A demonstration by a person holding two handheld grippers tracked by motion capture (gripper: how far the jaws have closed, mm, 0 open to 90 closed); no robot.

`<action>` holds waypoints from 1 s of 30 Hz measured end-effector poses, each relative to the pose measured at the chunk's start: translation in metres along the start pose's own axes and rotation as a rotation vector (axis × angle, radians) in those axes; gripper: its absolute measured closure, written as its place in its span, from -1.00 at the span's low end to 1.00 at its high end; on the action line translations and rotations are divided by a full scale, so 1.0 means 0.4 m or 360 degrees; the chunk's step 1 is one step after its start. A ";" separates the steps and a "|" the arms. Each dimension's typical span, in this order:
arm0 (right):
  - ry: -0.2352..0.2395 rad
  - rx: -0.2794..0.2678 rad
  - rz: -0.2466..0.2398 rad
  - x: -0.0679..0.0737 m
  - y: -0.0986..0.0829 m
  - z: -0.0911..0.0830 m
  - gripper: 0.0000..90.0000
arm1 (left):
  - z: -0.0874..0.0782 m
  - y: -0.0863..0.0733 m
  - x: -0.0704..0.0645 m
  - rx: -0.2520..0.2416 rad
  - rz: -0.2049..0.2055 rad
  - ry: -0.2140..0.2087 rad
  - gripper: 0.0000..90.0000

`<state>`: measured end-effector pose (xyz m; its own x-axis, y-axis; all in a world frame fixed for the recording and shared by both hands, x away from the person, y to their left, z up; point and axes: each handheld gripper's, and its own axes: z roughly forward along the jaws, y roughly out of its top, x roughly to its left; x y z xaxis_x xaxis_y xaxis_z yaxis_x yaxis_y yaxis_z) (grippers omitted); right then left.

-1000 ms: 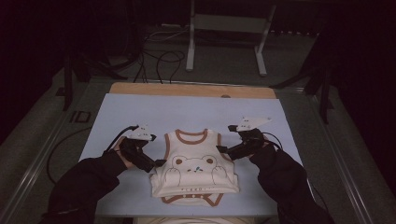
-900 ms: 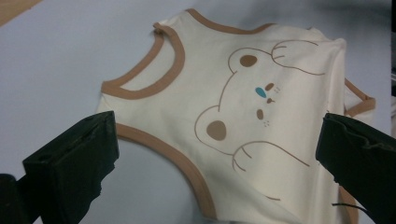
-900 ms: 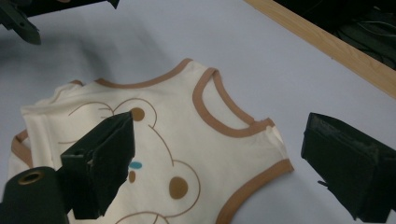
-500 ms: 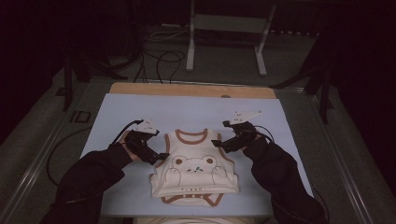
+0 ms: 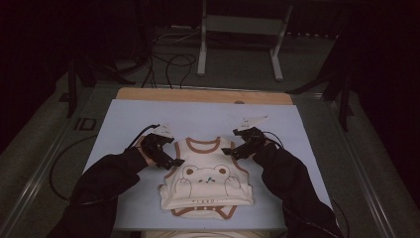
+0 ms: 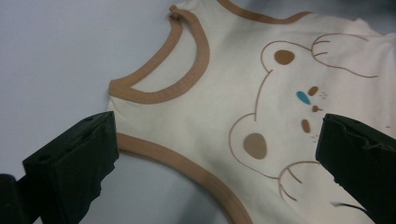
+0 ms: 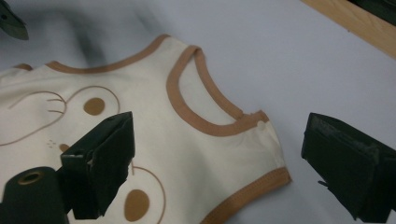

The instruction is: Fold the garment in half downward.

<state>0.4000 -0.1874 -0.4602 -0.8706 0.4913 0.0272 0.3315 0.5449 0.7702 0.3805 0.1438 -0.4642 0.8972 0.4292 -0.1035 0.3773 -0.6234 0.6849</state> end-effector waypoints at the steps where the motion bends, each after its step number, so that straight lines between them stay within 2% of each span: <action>1: 0.0003 0.0000 0.0001 -0.003 -0.002 0.004 -0.79 | 0.006 0.001 0.004 0.0011 0.0004 -0.0003 -1.00; 4: 0.0008 0.0016 0.0006 -0.012 -0.008 0.014 -0.79 | 0.021 0.001 0.016 0.0014 -0.0006 -0.0019 -1.00; 9: 0.0016 0.0046 0.0008 -0.027 -0.020 0.034 -0.79 | 0.039 -0.002 0.037 0.0018 -0.0002 -0.0006 -1.00; 12: 0.0019 0.0097 0.0026 -0.036 -0.026 0.046 -0.77 | 0.050 -0.005 0.048 0.0016 -0.0009 -0.0008 -1.00; 17: 0.0028 0.0083 0.0049 -0.053 -0.034 0.061 -0.75 | 0.064 -0.010 0.071 0.0022 -0.0037 0.0016 -1.00; 21: 0.0032 0.0112 0.0067 -0.063 -0.040 0.074 -0.73 | 0.075 -0.014 0.086 0.0038 -0.0053 0.0012 -1.00; 24: 0.0023 0.0151 0.0072 -0.068 -0.047 0.085 -0.72 | 0.086 -0.019 0.098 0.0056 -0.0057 0.0029 -0.97; 26: 0.0014 0.0152 0.0067 -0.073 -0.052 0.091 -0.71 | 0.096 -0.023 0.105 0.0068 -0.0076 0.0049 -0.97; 30: 0.0016 0.0211 0.0073 -0.081 -0.056 0.102 -0.68 | 0.108 -0.030 0.116 0.0063 -0.0105 0.0076 -0.90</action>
<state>0.4356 -0.1879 -0.5045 -0.8567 0.5113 0.0677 0.4158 0.6071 0.6772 0.4274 0.1430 -0.5082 0.8586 0.5002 -0.1126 0.4449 -0.6178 0.6484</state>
